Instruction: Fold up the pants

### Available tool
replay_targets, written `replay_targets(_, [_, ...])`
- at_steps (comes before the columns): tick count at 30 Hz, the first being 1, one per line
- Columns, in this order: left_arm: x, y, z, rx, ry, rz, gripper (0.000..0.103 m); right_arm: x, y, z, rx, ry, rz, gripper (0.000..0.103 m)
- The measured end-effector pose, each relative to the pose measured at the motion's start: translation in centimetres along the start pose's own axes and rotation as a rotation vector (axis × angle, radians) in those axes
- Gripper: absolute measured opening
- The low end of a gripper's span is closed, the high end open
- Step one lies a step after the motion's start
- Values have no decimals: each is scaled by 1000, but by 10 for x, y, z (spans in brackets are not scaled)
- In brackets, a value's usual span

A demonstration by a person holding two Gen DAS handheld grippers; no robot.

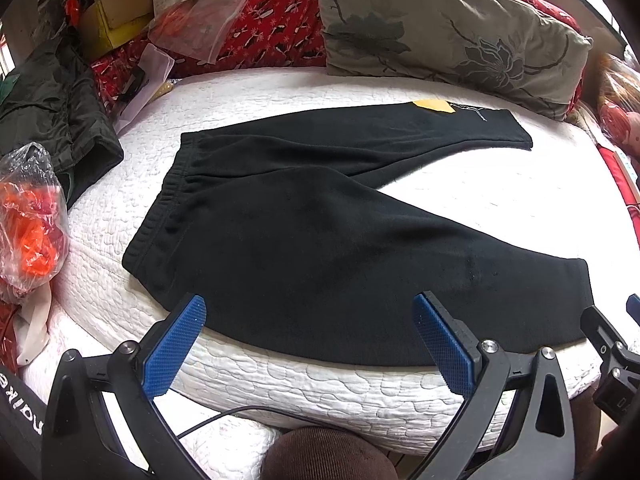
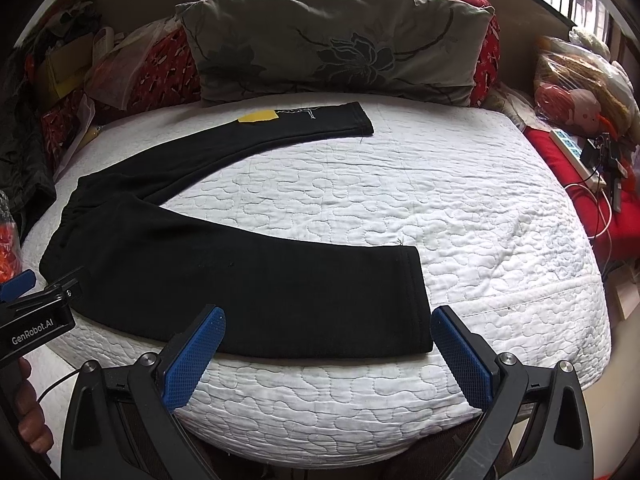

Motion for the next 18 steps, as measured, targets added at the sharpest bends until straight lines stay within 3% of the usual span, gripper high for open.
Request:
replay_targets(9, [-17,8,-6,-13,3,-3,103,-22,10,0,-29,-4,-17,103])
replay_targets(18, [-49,32,-26,-44,26,-67,103,-80,30,7,-53,-38,-22,103])
Point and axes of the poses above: each gripper's, at about its wrist camera, not at the fingertips, and y roughly the way its jaws point, z to its right, x to its underside, the point moved 8 cm from there along y, roughly the way its jaws point, and after that the axes turned 5 degrees about -z, right-handed, at the moved point
